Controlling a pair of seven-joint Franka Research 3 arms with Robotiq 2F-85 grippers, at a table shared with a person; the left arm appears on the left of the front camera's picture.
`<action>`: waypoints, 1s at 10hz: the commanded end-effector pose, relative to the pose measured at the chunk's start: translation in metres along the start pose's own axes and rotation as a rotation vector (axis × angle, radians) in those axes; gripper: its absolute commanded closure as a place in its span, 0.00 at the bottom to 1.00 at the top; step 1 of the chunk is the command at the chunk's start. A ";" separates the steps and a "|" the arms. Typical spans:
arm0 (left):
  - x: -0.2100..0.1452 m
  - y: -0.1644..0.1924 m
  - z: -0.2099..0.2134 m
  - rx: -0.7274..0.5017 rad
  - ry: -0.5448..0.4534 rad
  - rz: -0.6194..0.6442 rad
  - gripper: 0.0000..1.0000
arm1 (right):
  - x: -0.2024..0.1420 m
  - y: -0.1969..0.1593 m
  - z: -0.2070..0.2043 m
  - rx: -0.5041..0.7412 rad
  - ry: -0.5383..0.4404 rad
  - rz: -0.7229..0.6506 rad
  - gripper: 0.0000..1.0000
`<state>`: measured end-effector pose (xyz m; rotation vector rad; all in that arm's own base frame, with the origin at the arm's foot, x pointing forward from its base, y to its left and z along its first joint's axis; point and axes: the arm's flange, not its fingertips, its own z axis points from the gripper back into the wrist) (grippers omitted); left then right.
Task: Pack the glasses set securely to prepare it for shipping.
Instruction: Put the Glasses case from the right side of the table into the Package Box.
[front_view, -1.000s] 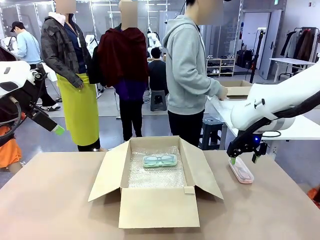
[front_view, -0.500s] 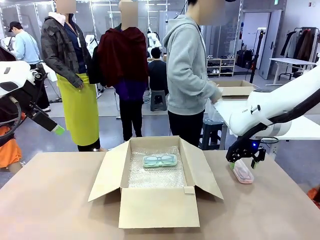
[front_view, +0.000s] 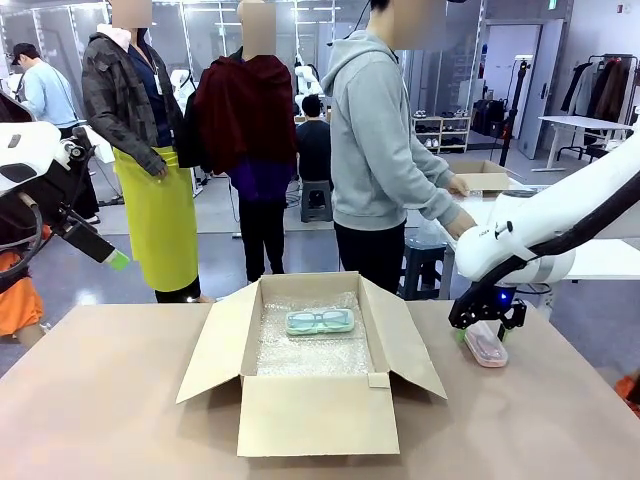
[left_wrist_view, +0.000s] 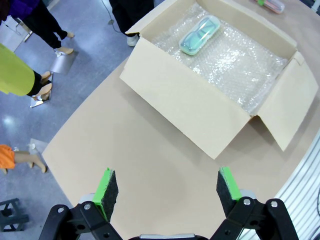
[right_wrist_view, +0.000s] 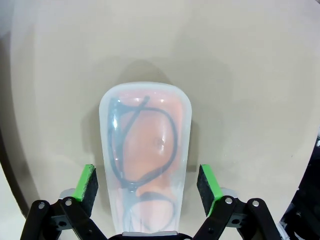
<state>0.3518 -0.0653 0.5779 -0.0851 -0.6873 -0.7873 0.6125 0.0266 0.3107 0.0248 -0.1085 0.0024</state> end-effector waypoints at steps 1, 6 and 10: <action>-0.001 0.001 0.001 0.005 -0.002 -0.009 0.00 | 0.004 0.004 -0.002 0.006 -0.009 -0.041 0.00; -0.001 0.001 0.001 0.005 -0.002 -0.009 0.00 | 0.005 0.002 -0.007 0.002 0.008 -0.039 0.48; -0.001 0.001 0.001 0.005 -0.002 -0.009 0.00 | 0.001 0.001 0.019 0.011 -0.027 -0.010 0.49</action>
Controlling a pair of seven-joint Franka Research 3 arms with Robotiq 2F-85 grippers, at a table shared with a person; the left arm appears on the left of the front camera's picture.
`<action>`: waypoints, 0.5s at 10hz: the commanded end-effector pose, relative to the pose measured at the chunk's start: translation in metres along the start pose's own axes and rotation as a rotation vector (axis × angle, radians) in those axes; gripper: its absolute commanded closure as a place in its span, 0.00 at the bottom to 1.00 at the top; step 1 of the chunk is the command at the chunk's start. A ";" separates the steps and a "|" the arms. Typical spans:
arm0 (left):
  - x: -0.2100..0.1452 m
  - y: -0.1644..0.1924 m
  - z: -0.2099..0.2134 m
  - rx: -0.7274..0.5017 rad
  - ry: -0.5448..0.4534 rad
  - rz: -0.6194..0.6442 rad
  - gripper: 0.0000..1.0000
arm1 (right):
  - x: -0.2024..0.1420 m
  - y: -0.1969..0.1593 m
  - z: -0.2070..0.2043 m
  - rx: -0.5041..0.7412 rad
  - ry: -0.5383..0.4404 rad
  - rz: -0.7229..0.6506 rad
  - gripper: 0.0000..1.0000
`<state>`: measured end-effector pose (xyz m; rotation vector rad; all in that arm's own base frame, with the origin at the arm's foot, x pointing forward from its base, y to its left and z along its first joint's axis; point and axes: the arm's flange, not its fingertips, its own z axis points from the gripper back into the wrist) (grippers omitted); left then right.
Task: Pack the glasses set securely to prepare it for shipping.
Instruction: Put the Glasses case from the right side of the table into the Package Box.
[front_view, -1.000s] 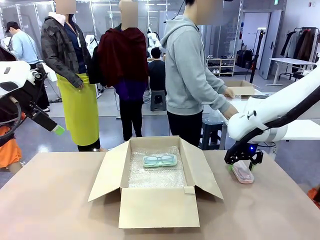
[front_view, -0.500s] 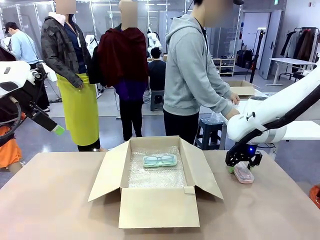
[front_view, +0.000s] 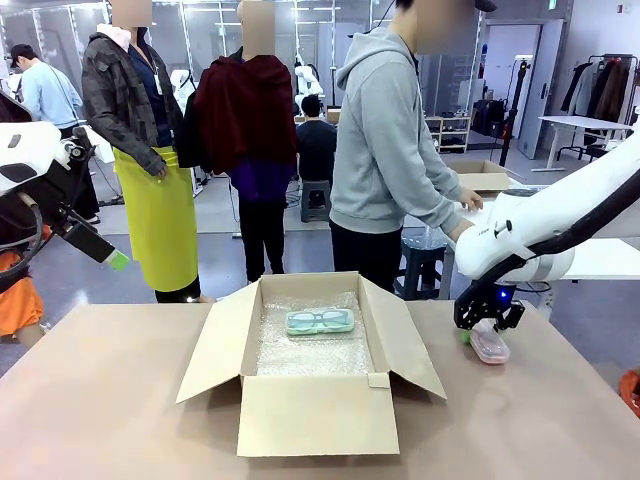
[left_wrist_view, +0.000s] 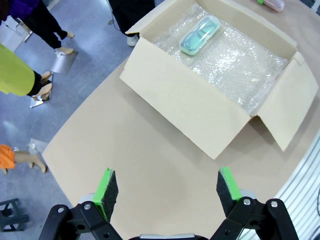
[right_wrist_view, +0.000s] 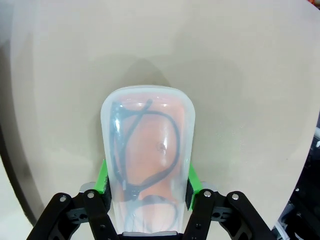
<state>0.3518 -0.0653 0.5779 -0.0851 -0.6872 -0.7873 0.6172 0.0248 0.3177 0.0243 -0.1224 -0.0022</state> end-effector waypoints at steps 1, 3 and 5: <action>-0.001 0.001 0.001 0.005 -0.002 -0.009 0.00 | -0.005 0.006 0.027 0.026 -0.032 0.030 0.49; -0.001 0.001 0.001 0.005 -0.002 -0.009 0.00 | -0.016 0.014 0.067 0.033 -0.059 0.109 0.49; -0.001 0.001 0.001 0.005 -0.002 -0.009 0.00 | -0.023 0.023 0.089 0.023 -0.083 0.160 0.49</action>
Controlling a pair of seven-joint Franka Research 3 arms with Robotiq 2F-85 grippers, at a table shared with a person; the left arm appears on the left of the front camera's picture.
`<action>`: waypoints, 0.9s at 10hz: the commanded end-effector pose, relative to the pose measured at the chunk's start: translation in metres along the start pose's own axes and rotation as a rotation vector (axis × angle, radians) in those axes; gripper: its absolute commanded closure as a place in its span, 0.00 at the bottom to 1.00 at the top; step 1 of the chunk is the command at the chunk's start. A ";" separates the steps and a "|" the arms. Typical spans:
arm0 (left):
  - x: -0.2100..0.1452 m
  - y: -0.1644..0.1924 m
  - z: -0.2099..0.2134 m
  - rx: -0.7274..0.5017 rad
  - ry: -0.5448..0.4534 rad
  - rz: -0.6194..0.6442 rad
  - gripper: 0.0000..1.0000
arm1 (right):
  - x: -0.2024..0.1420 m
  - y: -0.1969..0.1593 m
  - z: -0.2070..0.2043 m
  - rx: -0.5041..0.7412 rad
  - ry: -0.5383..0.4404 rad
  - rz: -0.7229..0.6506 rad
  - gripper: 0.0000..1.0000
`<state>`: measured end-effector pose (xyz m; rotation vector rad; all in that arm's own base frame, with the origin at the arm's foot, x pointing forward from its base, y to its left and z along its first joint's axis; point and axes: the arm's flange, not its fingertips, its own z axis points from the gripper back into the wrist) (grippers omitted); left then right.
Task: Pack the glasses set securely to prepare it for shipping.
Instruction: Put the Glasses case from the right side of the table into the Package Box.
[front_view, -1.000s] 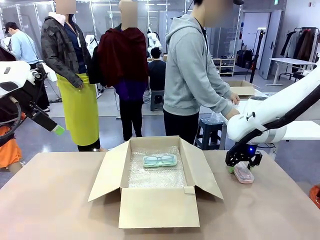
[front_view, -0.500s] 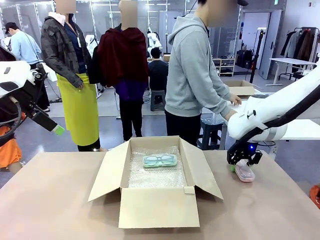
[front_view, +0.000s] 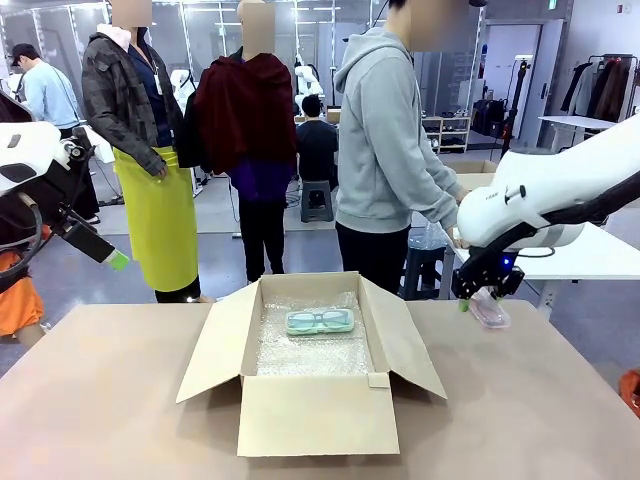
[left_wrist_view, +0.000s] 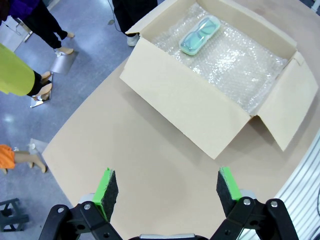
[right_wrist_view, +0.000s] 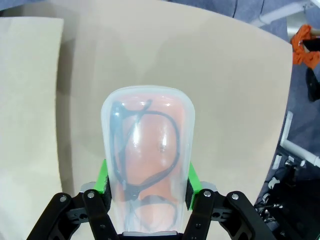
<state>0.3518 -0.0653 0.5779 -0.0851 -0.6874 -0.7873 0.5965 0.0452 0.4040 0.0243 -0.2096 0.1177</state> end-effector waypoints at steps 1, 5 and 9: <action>-0.001 0.001 0.001 0.005 -0.002 -0.009 0.00 | -0.014 0.007 0.007 0.023 -0.001 0.068 0.49; -0.001 0.001 0.001 0.005 -0.002 -0.009 0.00 | -0.018 0.076 0.062 0.007 -0.018 0.642 0.49; -0.001 0.001 0.001 0.005 -0.002 -0.009 0.00 | 0.008 0.173 0.085 0.038 -0.008 1.179 0.49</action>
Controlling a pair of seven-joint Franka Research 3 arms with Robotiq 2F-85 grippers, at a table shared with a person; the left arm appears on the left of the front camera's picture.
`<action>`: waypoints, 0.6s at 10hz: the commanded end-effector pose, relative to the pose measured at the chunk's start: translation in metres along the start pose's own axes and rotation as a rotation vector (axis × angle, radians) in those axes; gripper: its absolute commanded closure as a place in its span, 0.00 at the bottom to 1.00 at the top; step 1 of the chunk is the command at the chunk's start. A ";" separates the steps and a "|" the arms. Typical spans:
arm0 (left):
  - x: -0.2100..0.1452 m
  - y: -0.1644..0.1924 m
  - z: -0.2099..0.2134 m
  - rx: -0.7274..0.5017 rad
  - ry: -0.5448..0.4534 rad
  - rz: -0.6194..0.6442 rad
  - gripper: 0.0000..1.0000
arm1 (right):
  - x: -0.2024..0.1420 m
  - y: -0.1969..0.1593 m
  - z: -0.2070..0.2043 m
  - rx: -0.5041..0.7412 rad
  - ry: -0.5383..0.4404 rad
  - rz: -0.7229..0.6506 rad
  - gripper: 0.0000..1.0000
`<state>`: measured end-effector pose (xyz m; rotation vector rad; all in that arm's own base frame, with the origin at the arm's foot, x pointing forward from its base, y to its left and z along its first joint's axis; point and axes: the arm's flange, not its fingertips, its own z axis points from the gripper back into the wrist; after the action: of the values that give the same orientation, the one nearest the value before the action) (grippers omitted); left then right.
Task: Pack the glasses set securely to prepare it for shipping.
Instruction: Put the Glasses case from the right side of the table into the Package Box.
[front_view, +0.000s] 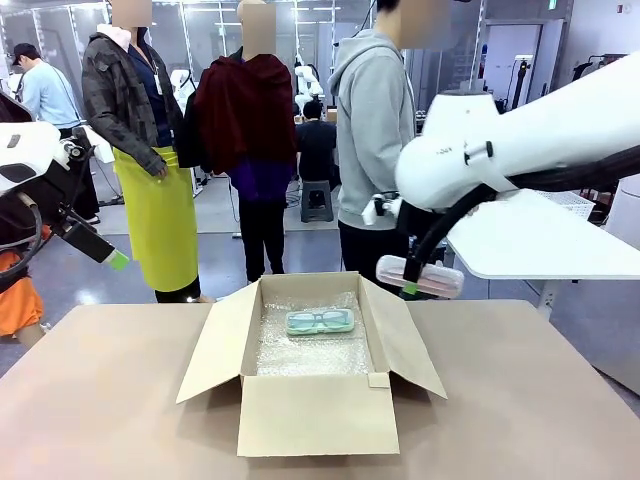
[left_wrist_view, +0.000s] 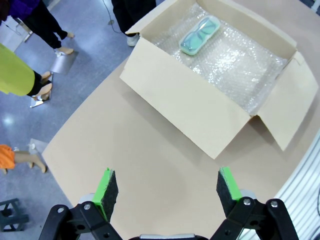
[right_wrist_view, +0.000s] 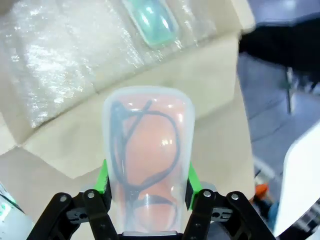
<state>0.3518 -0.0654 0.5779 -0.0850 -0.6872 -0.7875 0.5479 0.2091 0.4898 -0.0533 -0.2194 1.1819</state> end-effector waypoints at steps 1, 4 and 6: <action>-0.001 0.001 0.001 0.005 -0.002 -0.009 0.00 | 0.043 -0.005 -0.004 0.003 0.008 0.202 0.49; -0.001 0.001 0.001 0.005 -0.002 -0.009 0.00 | 0.106 0.022 -0.013 0.017 0.020 0.352 0.49; -0.001 0.001 0.001 0.005 -0.002 -0.009 0.00 | 0.134 0.038 -0.033 0.063 0.024 0.354 0.49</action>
<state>0.3518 -0.0654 0.5778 -0.0851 -0.6871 -0.7875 0.5604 0.3403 0.4732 -0.0546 -0.1845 1.5447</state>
